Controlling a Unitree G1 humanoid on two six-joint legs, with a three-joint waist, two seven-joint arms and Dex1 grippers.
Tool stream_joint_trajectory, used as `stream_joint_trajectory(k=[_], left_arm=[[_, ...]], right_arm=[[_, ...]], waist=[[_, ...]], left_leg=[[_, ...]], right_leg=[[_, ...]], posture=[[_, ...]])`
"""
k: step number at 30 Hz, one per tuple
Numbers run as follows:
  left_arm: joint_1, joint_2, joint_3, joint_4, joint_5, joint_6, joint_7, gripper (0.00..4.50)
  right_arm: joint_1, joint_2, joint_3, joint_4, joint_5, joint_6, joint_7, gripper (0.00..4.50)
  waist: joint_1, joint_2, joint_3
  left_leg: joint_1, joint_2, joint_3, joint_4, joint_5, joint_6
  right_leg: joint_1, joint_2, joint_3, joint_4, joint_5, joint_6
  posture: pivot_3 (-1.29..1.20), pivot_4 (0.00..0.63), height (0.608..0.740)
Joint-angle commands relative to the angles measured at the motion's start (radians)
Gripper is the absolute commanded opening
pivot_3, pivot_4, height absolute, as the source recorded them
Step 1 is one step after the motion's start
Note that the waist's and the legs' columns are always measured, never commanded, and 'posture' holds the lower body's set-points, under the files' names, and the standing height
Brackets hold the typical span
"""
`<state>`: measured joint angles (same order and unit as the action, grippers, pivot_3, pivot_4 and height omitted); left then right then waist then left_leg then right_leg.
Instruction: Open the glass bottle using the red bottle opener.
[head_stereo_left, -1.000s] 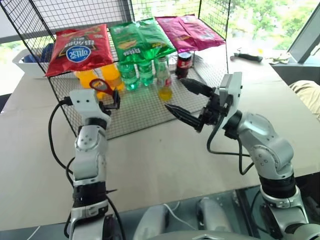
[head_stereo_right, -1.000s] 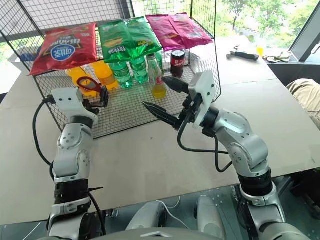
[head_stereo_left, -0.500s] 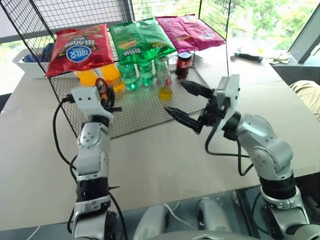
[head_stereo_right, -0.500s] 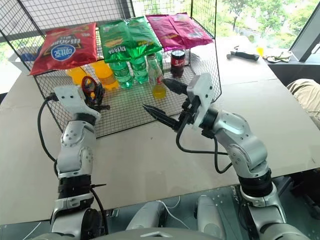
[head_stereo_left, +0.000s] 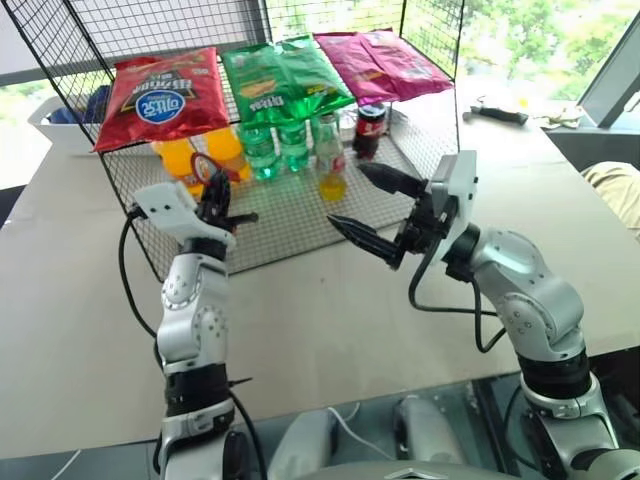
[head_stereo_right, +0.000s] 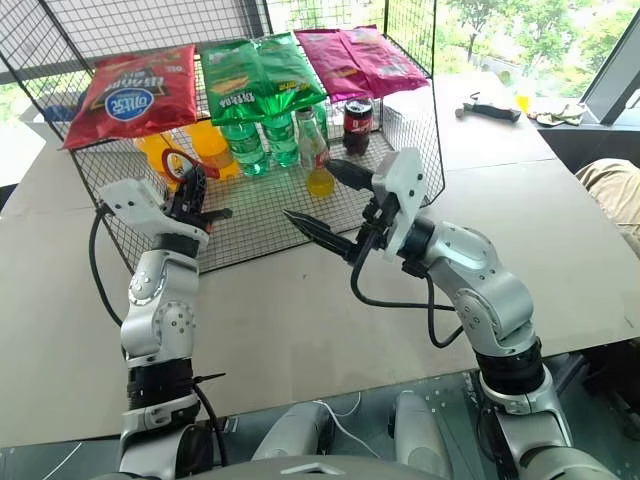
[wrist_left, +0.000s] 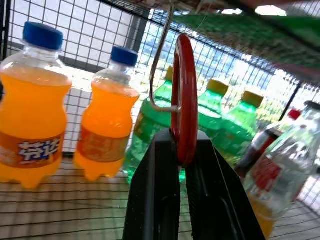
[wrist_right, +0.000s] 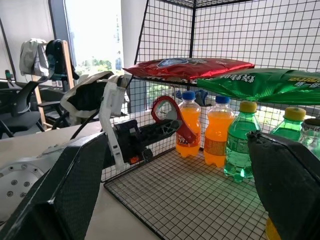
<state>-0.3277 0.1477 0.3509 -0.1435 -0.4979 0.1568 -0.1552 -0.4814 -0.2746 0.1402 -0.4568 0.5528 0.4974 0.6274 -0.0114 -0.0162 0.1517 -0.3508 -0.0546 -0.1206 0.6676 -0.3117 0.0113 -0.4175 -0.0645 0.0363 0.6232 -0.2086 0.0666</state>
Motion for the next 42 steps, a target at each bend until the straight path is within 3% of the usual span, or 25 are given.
stream_joint_trajectory(k=[1, 13, 17, 22, 28, 36, 42], left_arm=[[0.004, 0.001, 0.019, -0.066, -0.067, -0.001, -0.020, 0.10], [0.075, 0.001, -0.026, -0.086, -0.177, 0.079, -0.084, 0.10], [0.127, 0.011, -0.066, -0.129, -0.282, 0.181, -0.156, 0.10], [0.240, 0.135, -0.124, -0.218, -0.473, 0.400, -0.347, 0.10], [0.225, 0.278, -0.178, -0.221, -0.611, 0.586, -0.513, 0.10], [0.116, 0.306, -0.268, -0.187, -0.608, 0.662, -0.614, 0.10], [0.103, 0.323, -0.296, -0.183, -0.586, 0.680, -0.653, 0.10]], right_arm=[[-0.008, 0.002, -0.004, -0.016, -0.003, -0.026, 0.004, 4.50], [0.011, -0.007, 0.000, 0.012, -0.041, -0.020, -0.002, 4.50], [0.040, -0.077, 0.003, 0.006, -0.018, 0.054, 0.042, 4.50], [0.055, -0.197, -0.048, 0.016, 0.118, 0.229, 0.131, 4.50], [0.008, -0.251, -0.018, 0.048, 0.227, 0.398, 0.196, 4.50], [-0.058, -0.265, 0.060, 0.075, 0.255, 0.511, 0.267, 4.50], [-0.081, -0.247, 0.042, 0.068, 0.340, 0.603, 0.284, 4.50]], waist=[[0.000, 0.000, 0.000], [0.000, 0.000, 0.000], [0.001, 0.000, 0.000], [-0.004, 0.001, 0.001], [-0.003, 0.002, 0.002], [-0.002, 0.002, 0.002], [-0.001, 0.002, 0.002]], left_leg=[[0.000, 0.000, 0.000, 0.000, 0.000, 0.000], [0.000, -0.001, 0.000, 0.000, 0.000, 0.000], [0.000, -0.001, 0.000, 0.000, 0.000, 0.000], [0.000, 0.001, 0.001, 0.000, 0.000, 0.000], [0.000, 0.002, 0.000, 0.000, -0.001, 0.002], [0.000, 0.001, 0.000, 0.000, 0.000, 0.001], [-0.003, 0.001, 0.000, 0.000, 0.000, 0.000]], right_leg=[[0.000, 0.000, 0.000, 0.000, 0.000, 0.000], [0.000, 0.000, 0.000, 0.000, 0.000, 0.000], [0.000, 0.000, 0.000, 0.000, 0.000, 0.000], [0.000, 0.001, 0.000, -0.001, 0.000, 0.000], [0.001, 0.002, -0.001, 0.000, 0.000, 0.000], [0.001, 0.001, -0.001, -0.002, 0.000, 0.000], [-0.002, 0.001, -0.001, -0.003, 0.000, 0.000]], posture=[[0.00, 0.150, 0.740], [0.00, 0.150, 0.740], [0.00, 0.150, 0.740], [0.00, 0.150, 0.740], [0.00, 0.150, 0.740], [0.00, 0.150, 0.740], [0.00, 0.150, 0.740]])
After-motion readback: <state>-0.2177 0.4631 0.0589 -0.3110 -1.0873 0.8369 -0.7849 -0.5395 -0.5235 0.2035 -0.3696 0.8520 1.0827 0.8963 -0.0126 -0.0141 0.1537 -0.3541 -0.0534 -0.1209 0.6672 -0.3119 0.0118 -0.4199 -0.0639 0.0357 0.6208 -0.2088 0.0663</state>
